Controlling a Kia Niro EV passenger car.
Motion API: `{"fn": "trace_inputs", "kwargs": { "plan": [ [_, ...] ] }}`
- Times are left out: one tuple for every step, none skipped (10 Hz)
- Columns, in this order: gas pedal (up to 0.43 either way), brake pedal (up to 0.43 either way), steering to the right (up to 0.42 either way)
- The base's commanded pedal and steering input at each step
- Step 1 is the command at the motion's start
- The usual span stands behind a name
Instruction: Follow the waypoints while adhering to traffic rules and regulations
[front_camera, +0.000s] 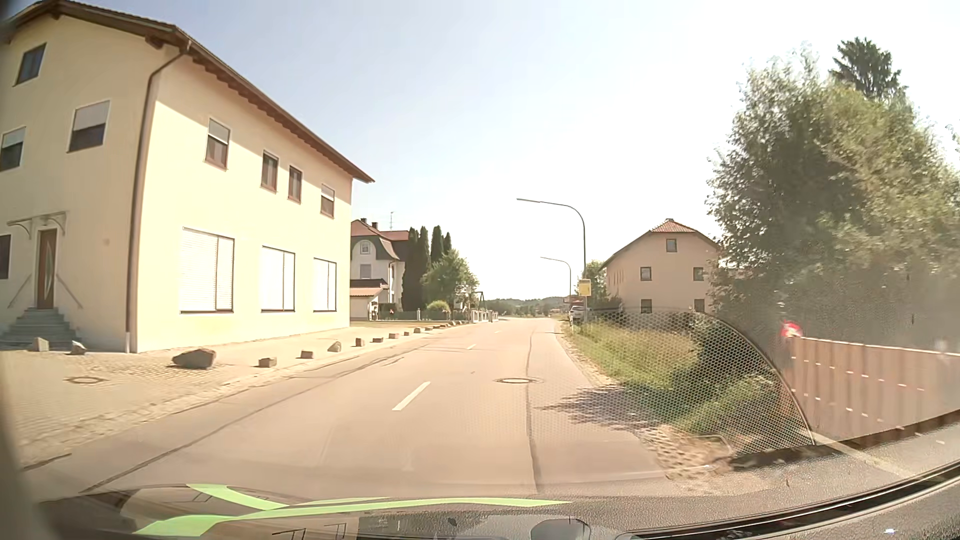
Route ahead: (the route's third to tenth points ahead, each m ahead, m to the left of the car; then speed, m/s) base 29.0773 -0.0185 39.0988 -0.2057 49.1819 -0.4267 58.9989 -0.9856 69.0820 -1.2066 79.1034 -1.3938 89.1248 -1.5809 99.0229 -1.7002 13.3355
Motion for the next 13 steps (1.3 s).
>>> {"fn": "trace_inputs", "kwargs": {
  "plan": [
    [0.248,0.0,0.001],
    [0.24,0.0,0.001],
    [0.209,0.0,0.002],
    [0.197,0.0,0.004],
    [0.197,0.0,0.004],
    [0.197,0.0,0.004],
    [0.197,0.0,0.004],
    [0.197,0.0,0.004],
    [0.197,0.0,0.004],
    [0.197,0.0,0.004],
    [0.177,0.0,0.005],
    [0.177,0.0,0.006],
    [0.177,0.0,0.006]
  ]
}}
